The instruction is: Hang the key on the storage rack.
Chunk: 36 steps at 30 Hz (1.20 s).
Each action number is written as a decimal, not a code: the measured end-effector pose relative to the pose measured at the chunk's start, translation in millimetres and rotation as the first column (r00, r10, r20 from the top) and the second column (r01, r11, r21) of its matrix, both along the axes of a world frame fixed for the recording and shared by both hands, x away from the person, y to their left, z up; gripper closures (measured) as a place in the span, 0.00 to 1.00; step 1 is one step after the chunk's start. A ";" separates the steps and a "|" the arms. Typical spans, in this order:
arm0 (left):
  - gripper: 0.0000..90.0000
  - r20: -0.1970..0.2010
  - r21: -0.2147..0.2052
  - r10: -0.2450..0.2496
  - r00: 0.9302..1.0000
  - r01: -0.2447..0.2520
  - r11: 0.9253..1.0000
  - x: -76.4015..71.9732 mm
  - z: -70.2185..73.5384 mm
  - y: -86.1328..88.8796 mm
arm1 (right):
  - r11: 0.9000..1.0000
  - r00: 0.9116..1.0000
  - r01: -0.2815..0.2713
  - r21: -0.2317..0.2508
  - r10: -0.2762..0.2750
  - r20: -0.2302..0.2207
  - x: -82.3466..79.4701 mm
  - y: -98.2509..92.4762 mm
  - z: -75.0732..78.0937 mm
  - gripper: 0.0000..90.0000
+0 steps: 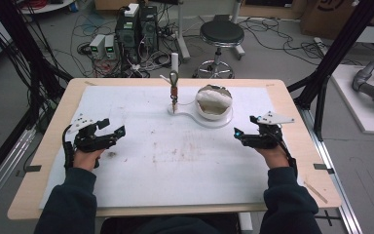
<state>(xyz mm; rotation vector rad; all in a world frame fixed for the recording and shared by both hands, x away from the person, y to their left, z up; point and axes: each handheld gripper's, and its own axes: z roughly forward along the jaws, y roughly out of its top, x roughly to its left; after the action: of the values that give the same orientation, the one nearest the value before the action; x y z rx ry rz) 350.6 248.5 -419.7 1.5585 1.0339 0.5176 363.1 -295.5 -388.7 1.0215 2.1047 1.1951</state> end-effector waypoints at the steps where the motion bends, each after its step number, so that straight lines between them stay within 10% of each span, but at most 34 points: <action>1: 0.22 0.005 0.001 0.000 1.000 0.000 1.000 -0.1 0.1 -0.3 | 1.000 1.000 0.004 0.003 -0.004 -0.008 -1.9 -3.0 -2.2 0.23; 36: 0.22 0.040 0.025 -0.057 0.998 0.056 0.998 -6.1 4.2 -8.4 | 0.992 0.992 0.122 0.016 -0.121 -0.039 -15.5 -34.7 -16.0 0.23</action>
<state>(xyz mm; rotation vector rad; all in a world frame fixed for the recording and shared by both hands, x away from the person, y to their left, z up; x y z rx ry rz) 344.5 240.1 -415.5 1.5879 0.9527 0.5223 347.6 -330.1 -404.6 1.1723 2.0318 1.1457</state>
